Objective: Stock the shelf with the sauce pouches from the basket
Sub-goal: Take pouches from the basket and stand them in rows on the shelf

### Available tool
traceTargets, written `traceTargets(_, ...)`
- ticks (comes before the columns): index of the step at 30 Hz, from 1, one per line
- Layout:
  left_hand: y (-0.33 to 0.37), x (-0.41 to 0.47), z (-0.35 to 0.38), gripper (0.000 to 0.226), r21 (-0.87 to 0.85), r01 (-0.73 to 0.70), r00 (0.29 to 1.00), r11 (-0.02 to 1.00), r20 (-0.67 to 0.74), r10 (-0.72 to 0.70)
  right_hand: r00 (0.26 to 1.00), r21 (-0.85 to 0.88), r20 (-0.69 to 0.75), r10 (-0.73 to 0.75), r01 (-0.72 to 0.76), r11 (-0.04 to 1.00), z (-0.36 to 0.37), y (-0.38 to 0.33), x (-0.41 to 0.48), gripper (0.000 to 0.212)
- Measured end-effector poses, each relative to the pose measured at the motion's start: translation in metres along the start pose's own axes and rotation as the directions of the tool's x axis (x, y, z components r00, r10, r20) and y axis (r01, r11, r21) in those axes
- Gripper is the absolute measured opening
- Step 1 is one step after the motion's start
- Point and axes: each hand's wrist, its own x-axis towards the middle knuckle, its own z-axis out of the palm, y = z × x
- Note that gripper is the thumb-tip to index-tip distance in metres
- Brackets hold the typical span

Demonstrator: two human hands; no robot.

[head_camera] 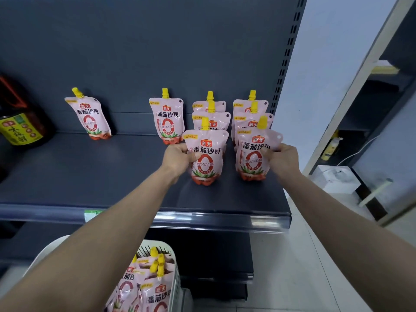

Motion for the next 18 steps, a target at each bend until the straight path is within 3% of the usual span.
traceTargets(18, -0.004, 0.014, 0.006, 0.028, -0.004, -0.012, 0.999, 1.0, 0.047, 0.012, 0.994, -0.008, 0.097, -0.041, 0.042, 0.999, 0.0, 0.006, 0.019, 0.028)
